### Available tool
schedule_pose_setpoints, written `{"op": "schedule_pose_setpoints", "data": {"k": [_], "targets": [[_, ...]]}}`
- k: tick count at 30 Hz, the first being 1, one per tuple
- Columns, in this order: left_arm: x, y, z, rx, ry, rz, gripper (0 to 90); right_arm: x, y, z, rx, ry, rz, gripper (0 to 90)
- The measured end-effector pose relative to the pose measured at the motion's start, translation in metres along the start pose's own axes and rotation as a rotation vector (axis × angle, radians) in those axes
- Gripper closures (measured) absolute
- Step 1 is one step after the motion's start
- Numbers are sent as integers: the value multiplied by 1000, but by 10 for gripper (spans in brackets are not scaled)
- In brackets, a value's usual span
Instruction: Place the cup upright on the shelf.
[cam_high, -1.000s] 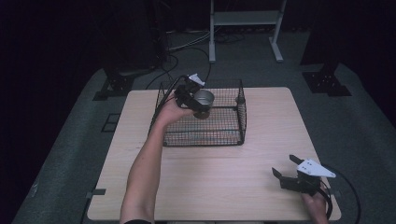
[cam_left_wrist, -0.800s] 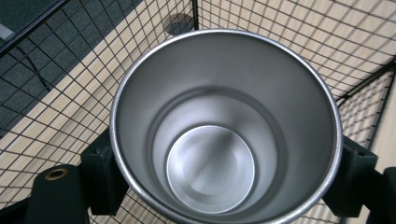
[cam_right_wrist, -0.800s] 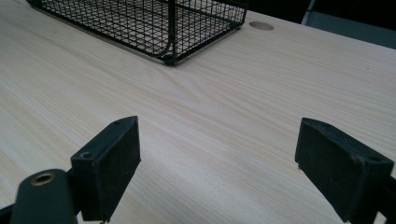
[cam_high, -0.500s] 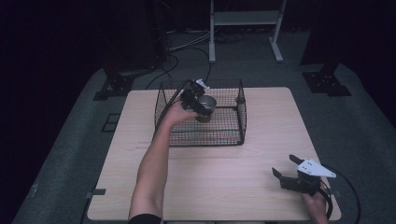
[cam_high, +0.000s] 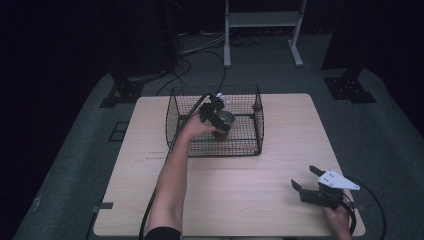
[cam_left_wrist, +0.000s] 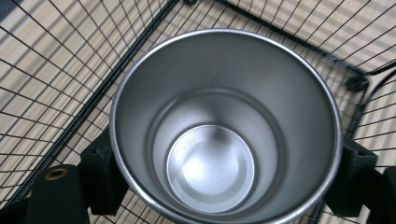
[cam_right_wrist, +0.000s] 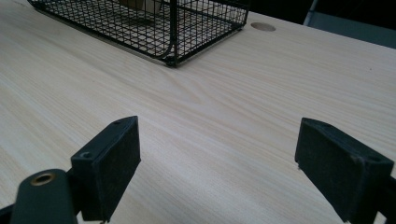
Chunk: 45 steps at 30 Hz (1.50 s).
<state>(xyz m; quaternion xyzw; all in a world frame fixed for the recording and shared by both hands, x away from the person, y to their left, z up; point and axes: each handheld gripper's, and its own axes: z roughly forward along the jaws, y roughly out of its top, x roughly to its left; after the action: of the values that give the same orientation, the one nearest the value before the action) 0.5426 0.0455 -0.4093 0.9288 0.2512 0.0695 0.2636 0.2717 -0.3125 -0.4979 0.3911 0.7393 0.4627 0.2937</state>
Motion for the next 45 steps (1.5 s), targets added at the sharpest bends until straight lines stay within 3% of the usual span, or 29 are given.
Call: {"op": "schedule_pose_setpoints", "data": {"k": [5, 7, 17, 20, 28, 41, 45], "targets": [[3, 0, 7, 23, -10, -14, 178, 0, 0, 0, 0, -1, -1, 134], [3, 0, 7, 3, -23, -21, 178, 0, 0, 0, 0, 0, 1, 134], [2, -2, 6, 20, -19, -7, 176, 0, 0, 0, -2, 0, 0, 134], [2, -6, 5, 15, -34, -43, 162, 0, 0, 0, -2, 2, 0, 134], [0, -12, 1, 63, -24, -34, 149, -1, 0, -1, -8, 14, 7, 134], [-5, -10, -5, 29, -14, -30, 87, -1, 0, -1, -10, 21, 10, 134], [-6, -14, -12, -19, -21, -32, 102, -2, 0, -1, -12, 17, 14, 134]]}}
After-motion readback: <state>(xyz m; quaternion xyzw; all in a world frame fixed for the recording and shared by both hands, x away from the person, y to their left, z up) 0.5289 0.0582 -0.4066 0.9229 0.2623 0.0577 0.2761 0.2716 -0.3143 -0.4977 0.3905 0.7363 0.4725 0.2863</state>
